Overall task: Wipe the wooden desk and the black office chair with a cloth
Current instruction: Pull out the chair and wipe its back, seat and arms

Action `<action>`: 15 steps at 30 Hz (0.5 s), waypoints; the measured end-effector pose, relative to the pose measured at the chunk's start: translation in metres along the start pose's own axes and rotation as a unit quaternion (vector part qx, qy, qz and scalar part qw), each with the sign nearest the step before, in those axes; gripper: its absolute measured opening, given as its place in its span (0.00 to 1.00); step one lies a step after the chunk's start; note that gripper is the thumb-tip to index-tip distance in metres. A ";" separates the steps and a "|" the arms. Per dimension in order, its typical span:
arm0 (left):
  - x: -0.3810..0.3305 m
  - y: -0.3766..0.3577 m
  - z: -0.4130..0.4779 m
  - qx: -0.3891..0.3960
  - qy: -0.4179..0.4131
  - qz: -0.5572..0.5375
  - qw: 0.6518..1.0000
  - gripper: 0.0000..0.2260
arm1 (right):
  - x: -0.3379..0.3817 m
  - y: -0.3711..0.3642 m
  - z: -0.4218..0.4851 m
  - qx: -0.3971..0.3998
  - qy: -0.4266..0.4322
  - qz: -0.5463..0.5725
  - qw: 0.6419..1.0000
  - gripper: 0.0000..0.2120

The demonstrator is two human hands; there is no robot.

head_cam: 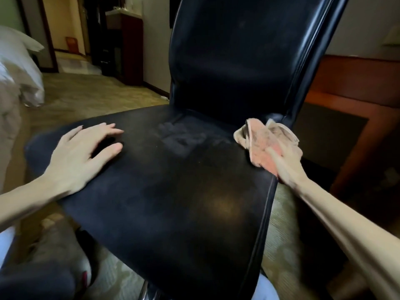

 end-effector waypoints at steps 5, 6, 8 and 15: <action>-0.004 -0.001 -0.001 -0.010 -0.010 0.002 1.000 0.28 | 0.058 -0.022 -0.077 0.028 -0.009 -0.060 0.998 0.39; -0.005 -0.001 -0.001 -0.009 -0.009 -0.003 1.000 0.29 | 0.076 -0.028 -0.094 0.033 0.008 -0.067 0.997 0.40; -0.005 0.000 0.000 -0.007 -0.001 -0.010 1.000 0.35 | 0.114 -0.044 -0.128 0.054 0.057 -0.080 0.994 0.36; 0.003 0.003 -0.004 0.000 -0.001 -0.021 1.000 0.37 | 0.155 -0.062 -0.136 0.142 0.119 -0.157 0.970 0.38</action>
Point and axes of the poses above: each hand's wrist, its own z-axis towards the middle knuckle, its own y-axis out of the back of the hand, x = y × z, the point moved 4 cm from there along z, towards the middle knuckle, and after that the axes turned 14 degrees about z, right-handed, at the moved point
